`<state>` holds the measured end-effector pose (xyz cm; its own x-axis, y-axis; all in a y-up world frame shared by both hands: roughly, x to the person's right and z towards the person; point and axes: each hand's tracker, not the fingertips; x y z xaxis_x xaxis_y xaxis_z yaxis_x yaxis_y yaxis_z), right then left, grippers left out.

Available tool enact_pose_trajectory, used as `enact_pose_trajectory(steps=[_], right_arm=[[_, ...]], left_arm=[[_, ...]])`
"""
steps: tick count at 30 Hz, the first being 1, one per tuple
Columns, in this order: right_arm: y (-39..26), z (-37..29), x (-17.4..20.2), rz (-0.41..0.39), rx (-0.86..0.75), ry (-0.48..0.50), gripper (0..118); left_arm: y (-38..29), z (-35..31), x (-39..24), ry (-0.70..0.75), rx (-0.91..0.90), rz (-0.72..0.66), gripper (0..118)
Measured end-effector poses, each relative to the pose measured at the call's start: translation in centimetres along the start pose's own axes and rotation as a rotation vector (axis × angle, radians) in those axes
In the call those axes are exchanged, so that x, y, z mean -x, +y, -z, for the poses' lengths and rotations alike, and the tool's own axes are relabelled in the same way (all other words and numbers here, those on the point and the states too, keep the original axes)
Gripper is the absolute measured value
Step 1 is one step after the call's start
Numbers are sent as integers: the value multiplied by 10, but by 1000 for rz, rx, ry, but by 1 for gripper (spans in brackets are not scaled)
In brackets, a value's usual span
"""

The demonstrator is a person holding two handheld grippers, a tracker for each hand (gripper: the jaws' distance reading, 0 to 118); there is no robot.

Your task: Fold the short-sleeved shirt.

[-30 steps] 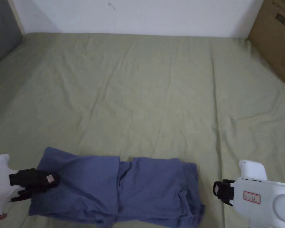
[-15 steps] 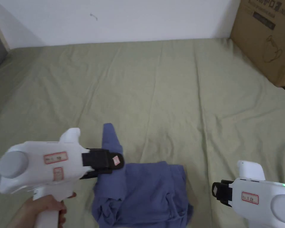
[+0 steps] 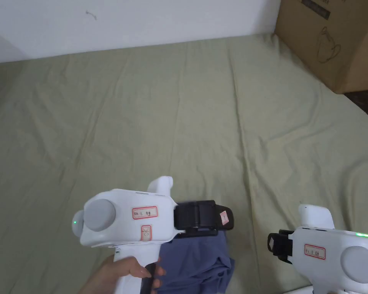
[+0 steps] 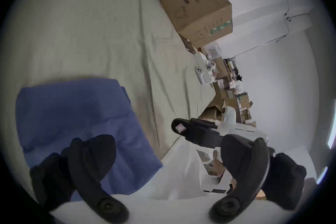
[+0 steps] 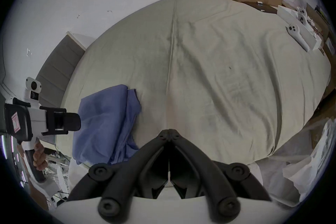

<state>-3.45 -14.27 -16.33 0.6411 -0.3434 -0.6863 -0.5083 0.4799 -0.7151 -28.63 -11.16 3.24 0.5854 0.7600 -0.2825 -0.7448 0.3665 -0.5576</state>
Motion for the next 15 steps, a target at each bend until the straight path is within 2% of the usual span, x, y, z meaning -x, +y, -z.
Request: enact_pose_trajectory(steps=[2, 3, 4, 5, 6, 8, 11, 15], right_arm=[[2, 0, 1, -2, -4, 6, 0], [3, -1, 1, -5, -7, 6, 0], [3, -1, 2, -8, -10, 7, 0], [4, -1, 2, -10, -12, 8, 0], [4, -1, 2, -11, -14, 11, 0], [5, -1, 3, -10, -16, 15, 0], [4, 0, 2, -4, -17, 20, 0], [2, 2, 0, -1, -9, 18, 0]], left_arm=[[5, -13, 7, 43, -36, -42, 111], [5, -23, 14, 65, -63, -60, 101], [5, -32, 21, 97, -93, -68, 78], [4, -38, 27, 143, -103, -67, 33], [4, -41, 31, 210, -108, -62, 9], [0, -47, 45, 297, -98, -62, 7], [-9, -40, 61, 351, -44, -67, 7], [-23, -14, 64, 273, 13, -114, 5]])
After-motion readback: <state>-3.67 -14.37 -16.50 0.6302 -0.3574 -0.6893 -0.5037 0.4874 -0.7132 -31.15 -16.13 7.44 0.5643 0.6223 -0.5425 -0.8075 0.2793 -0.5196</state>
